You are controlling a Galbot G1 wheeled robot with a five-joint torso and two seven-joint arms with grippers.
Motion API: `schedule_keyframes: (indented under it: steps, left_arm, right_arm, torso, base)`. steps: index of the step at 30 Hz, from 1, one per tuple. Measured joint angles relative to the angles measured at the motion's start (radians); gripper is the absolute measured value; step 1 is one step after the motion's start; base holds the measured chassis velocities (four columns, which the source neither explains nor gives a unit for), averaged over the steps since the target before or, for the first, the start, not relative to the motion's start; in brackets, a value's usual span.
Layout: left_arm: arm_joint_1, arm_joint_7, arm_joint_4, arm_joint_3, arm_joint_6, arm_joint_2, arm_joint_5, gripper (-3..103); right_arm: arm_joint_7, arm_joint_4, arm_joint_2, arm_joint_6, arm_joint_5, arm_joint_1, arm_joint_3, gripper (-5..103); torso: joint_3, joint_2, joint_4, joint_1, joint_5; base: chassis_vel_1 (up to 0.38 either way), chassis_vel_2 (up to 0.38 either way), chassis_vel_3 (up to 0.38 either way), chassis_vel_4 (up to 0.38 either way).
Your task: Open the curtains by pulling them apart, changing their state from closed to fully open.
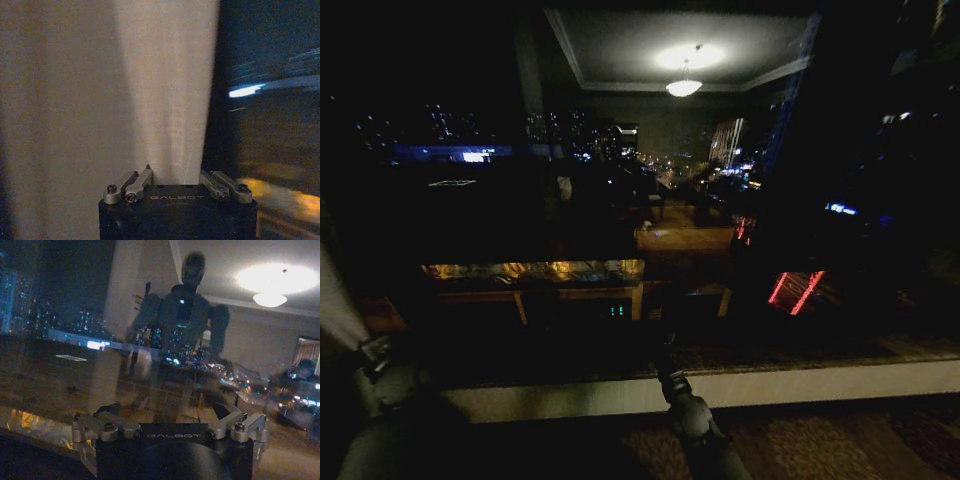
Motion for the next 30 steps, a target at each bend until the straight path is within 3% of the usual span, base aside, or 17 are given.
schedule_keyframes:
  steps: [1, 2, 4, 5, 8, 9, 11, 15, 21, 23, 26, 28, 30]
  left_arm:
    - [0.0, 0.0, 0.0, 0.0, 0.0, 0.0, 0.0, 26]
    - [0.04, 0.109, -0.034, -0.005, -0.033, -0.007, 0.052, 32]
    - [0.094, 0.231, -0.087, -0.013, -0.069, -0.017, 0.09, 38]
    - [0.094, 0.231, -0.087, -0.013, -0.069, -0.017, 0.09, 38]
    - [0.154, 0.308, -0.162, -0.023, -0.092, -0.03, 0.107, 54]
    - [0.164, 0.31, -0.179, -0.025, -0.09, -0.032, 0.11, 59]
    - [0.182, 0.311, -0.209, -0.028, -0.079, -0.038, 0.115, 59]
    - [0.251, 0.298, -0.34, -0.03, -0.009, -0.076, 0.109, 81]
    - [0.32, 0.259, -0.469, -0.007, 0.06, -0.129, 0.132, 97]
    - [0.341, 0.219, -0.516, 0.005, 0.087, -0.151, 0.141, 100]
    - [0.354, 0.21, -0.543, 0.013, 0.093, -0.161, 0.141, 100]
    - [0.362, 0.214, -0.557, 0.019, 0.093, -0.167, 0.13, 100]
    - [0.376, 0.269, -0.573, 0.021, 0.084, -0.173, 0.083, 100]
  right_arm:
    - [0.0, 0.0, 0.0, 0.0, 0.0, 0.0, 0.0, 100]
    - [0.001, 0.003, 0.0, -0.009, 0.004, 0.0, 0.0, 100]
    - [0.003, 0.006, 0.002, -0.018, 0.009, 0.0, 0.0, 100]
    - [0.003, 0.006, 0.002, -0.018, 0.009, 0.0, 0.0, 100]
    - [0.004, 0.007, 0.002, -0.025, 0.013, -0.001, 0.0, 100]
    - [0.004, 0.008, 0.0, -0.026, 0.013, -0.001, 0.0, 100]
    - [0.004, 0.008, -0.002, -0.028, 0.015, 0.001, 0.0, 100]
    - [0.004, 0.012, -0.015, -0.047, 0.03, 0.015, 0.001, 100]
    - [0.004, 0.027, -0.026, -0.059, 0.045, 0.019, 0.003, 100]
    - [0.004, 0.035, -0.031, -0.061, 0.051, 0.014, 0.005, 100]
    - [0.004, 0.042, -0.034, -0.062, 0.054, 0.009, 0.007, 100]
    - [0.004, 0.046, -0.035, -0.062, 0.055, 0.006, 0.008, 100]
    - [0.004, 0.054, -0.035, -0.064, 0.058, 0.001, 0.009, 100]
  torso:
    - [0.0, 0.0, 0.0, 0.0, 0.0]
    - [0.0, 0.0, -0.0001, 0.0, 0.0]
    - [0.0, 0.0, 0.0001, 0.0, 0.0001]
    - [0.0, 0.0, 0.0001, 0.0, 0.0001]
    - [0.0, 0.0, -0.0001, 0.0, 0.0002]
    - [0.0, 0.0, -0.0002, 0.0, 0.0001]
    - [0.0, 0.0, -0.0002, 0.0, 0.0002]
    - [0.0, 0.0, -0.0001, 0.0, 0.0003]
    - [0.0, 0.0, -0.0001, 0.0, 0.0003]
    - [0.0, 0.0, -0.0001, 0.0, 0.0003]
    - [0.0, 0.0, -0.0002, 0.0, 0.0003]
    - [0.0, 0.0, -0.0001, 0.0, 0.0003]
    - [0.0, 0.0, -0.0002, 0.0, 0.0002]
  base:
    - [0.0, 0.0, 0.0, 0.0]
    - [0.0, 0.0, 0.0, 0.0]
    - [0.0, 0.0, 0.0, 0.0]
    - [0.0, 0.0, 0.0, 0.0]
    - [0.0, 0.0, 0.0, 0.0]
    - [0.0, 0.0, 0.0, 0.0]
    - [0.0, 0.0, 0.0, 0.0]
    - [0.0, 0.0, 0.0, 0.0]
    - [0.0, 0.0, 0.0, 0.0]
    - [0.0, 0.0, 0.0, 0.0]
    - [0.0, 0.0, 0.0, 0.0]
    - [0.0, 0.0, 0.0, 0.0]
    - [0.0, 0.0, 0.0, 0.0]
